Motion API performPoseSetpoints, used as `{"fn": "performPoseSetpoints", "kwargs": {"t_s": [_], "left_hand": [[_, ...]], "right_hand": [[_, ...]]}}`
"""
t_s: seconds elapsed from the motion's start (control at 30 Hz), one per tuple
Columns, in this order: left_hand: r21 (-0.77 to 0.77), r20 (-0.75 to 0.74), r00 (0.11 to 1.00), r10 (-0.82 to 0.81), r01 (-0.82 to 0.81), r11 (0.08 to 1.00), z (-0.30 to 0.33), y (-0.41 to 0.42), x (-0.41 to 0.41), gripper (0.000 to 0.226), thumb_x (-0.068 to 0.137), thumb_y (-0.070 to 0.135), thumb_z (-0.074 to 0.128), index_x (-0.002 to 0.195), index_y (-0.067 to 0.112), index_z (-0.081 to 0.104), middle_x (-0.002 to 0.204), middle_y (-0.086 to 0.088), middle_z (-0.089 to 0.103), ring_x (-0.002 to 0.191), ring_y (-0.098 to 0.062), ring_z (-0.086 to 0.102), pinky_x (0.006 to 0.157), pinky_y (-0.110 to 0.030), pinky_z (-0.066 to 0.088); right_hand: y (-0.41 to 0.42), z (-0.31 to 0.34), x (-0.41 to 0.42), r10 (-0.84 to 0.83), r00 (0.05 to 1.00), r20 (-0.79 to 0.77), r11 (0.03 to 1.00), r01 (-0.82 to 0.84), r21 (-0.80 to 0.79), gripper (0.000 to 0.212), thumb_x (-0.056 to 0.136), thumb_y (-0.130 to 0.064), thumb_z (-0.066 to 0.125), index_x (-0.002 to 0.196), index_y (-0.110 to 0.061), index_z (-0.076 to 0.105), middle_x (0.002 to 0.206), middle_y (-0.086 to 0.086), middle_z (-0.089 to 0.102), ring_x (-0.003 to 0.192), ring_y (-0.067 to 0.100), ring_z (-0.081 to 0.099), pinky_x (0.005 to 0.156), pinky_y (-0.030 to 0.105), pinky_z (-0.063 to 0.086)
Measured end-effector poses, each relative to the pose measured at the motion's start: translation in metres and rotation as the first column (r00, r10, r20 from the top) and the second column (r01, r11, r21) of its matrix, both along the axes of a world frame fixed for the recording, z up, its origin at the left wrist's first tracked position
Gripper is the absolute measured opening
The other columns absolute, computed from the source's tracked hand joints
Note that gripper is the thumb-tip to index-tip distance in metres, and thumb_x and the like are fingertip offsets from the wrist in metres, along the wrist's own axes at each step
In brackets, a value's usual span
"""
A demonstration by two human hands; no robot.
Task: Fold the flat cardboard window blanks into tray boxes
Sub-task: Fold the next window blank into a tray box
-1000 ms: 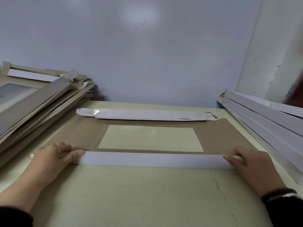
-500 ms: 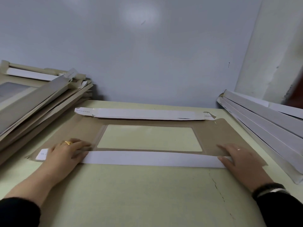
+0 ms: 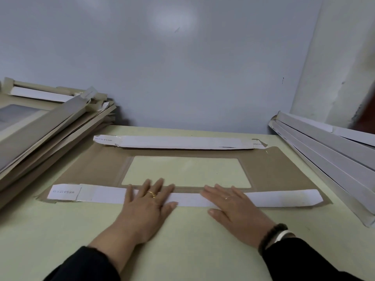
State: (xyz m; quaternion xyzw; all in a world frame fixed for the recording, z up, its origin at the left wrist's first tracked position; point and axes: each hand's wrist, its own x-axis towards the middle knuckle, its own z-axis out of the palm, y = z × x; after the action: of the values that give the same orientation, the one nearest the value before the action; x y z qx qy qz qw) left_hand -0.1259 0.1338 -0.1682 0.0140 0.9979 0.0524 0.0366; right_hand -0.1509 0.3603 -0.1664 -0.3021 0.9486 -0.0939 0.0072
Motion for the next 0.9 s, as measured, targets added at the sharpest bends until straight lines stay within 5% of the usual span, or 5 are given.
{"fn": "performPoseSetpoints", "kwargs": {"t_s": [0.3,0.4,0.57,0.73,0.9], "left_hand": [[0.045,0.039,0.928,0.371,-0.373,0.927,0.007,-0.072,0.004,0.051,0.094,0.057,0.012,0.144,0.045,0.007,0.156,0.012,0.0,0.143,-0.017,-0.001,0.112,-0.046,0.006],[0.054,0.018,0.917,0.398,-0.399,0.915,0.006,-0.079,0.001,0.049,0.095,0.055,0.014,0.142,0.045,0.011,0.155,0.009,0.006,0.141,-0.02,0.005,0.111,-0.045,0.013],[0.167,-0.127,0.909,0.397,-0.375,0.912,0.004,-0.075,0.0,0.049,0.096,0.049,0.023,0.143,0.039,0.017,0.154,0.004,0.015,0.142,-0.021,0.006,0.11,-0.045,0.013],[0.315,-0.509,0.787,0.349,-0.206,0.926,0.009,-0.063,0.001,0.045,0.089,0.028,0.057,0.131,0.015,0.049,0.143,-0.016,0.039,0.138,-0.033,0.024,0.109,-0.046,0.017],[0.275,-0.532,0.832,0.156,-0.005,0.962,0.012,-0.039,0.004,0.054,0.073,0.013,0.077,0.123,0.007,0.059,0.132,-0.02,0.049,0.116,-0.041,0.047,0.093,-0.048,0.04]], "right_hand": [[0.094,0.001,-0.015,-0.343,0.938,0.054,0.939,0.343,0.011,0.045,0.1,-0.035,0.028,0.144,-0.033,0.019,0.154,-0.012,0.01,0.141,0.005,0.008,0.113,0.024,0.008],[0.107,0.003,-0.008,-0.391,0.915,0.101,0.898,0.403,-0.178,0.041,0.095,-0.027,0.046,0.136,-0.02,0.043,0.144,-0.002,0.039,0.133,0.014,0.033,0.106,0.024,0.022],[0.101,0.012,0.001,-0.441,0.892,-0.101,0.853,0.381,-0.357,0.014,0.08,-0.012,0.069,0.074,-0.016,0.057,0.072,0.002,0.058,0.072,0.024,0.052,0.066,0.034,0.035],[0.095,0.016,0.003,-0.466,0.884,0.032,0.788,0.431,-0.438,0.028,0.083,-0.012,0.065,0.062,-0.016,0.047,0.061,0.001,0.051,0.065,0.021,0.048,0.061,0.03,0.034],[0.07,0.018,0.006,-0.448,0.874,0.188,0.645,0.461,-0.609,0.029,0.085,-0.008,0.061,0.059,-0.011,0.051,0.058,-0.001,0.048,0.06,0.013,0.045,0.057,0.021,0.032]]}}
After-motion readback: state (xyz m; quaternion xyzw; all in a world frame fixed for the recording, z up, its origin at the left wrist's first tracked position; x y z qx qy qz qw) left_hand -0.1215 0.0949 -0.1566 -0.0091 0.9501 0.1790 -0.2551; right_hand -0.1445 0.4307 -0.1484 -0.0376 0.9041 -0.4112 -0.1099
